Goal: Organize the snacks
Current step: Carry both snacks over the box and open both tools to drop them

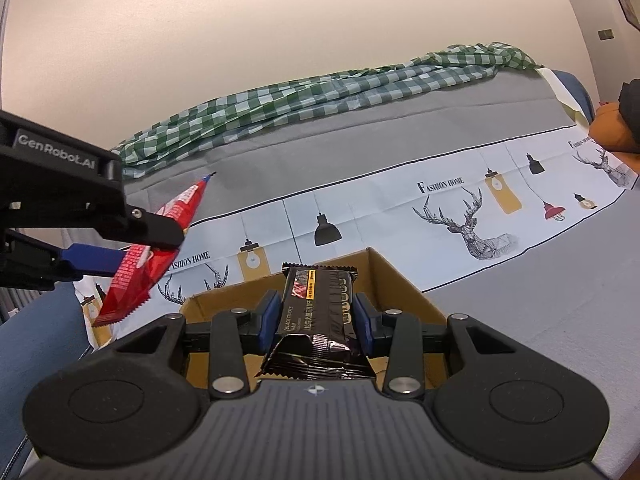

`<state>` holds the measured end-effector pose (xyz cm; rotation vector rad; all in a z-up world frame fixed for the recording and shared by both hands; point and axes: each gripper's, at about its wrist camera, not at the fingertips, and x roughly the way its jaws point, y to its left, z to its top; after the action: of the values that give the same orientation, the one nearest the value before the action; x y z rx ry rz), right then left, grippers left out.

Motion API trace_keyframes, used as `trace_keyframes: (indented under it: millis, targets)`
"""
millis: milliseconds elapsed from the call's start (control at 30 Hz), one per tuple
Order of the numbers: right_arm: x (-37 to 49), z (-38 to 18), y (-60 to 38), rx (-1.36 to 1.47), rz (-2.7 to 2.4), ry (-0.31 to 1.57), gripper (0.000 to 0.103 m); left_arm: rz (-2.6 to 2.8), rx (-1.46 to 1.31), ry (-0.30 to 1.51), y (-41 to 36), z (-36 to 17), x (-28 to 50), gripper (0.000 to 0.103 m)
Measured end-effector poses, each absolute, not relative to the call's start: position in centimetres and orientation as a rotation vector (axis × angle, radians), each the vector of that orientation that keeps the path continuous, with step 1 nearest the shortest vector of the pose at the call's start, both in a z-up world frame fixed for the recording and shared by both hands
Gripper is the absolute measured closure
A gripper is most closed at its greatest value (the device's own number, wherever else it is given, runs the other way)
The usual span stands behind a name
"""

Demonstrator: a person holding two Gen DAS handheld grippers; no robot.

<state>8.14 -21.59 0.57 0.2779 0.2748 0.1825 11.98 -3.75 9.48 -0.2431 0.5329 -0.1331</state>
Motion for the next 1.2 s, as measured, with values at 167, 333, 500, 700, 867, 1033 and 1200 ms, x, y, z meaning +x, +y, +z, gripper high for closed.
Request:
trace_keyframes:
  millis: [167,333,500,700,867,1033,1200]
  targets:
    - [8.1,0.5,-21.6,0.281,0.174,0.274,0.062,-0.138,-0.23,0.537,-4.4,9.4,12.5,0.056]
    - [8.2,0.5,-21.8,0.284,0.169,0.275,0.062,-0.14,-0.223,0.537,-4.8,9.5,13.1,0.056]
    - [8.2,0.4,-21.8,0.287,0.165,0.277,0.062,-0.143,-0.219,0.53,-5.2,10.0,13.9,0.056]
    - [8.3,0.4,-21.7,0.287,0.161,0.277,0.062,-0.157,-0.198,0.527,-6.0,10.6,14.7,0.056]
    - [8.5,0.4,-21.6,0.282,0.161,0.286,0.062,-0.162,-0.193,0.536,-6.4,10.9,15.4,0.054]
    - [9.4,-0.3,-21.2,0.284,0.156,0.376,0.031,-0.166,-0.16,0.51,-6.5,11.2,15.1,0.029]
    - [9.5,-0.3,-21.5,0.289,0.131,0.375,0.03,-0.144,-0.137,0.451,-5.3,11.3,13.1,0.035]
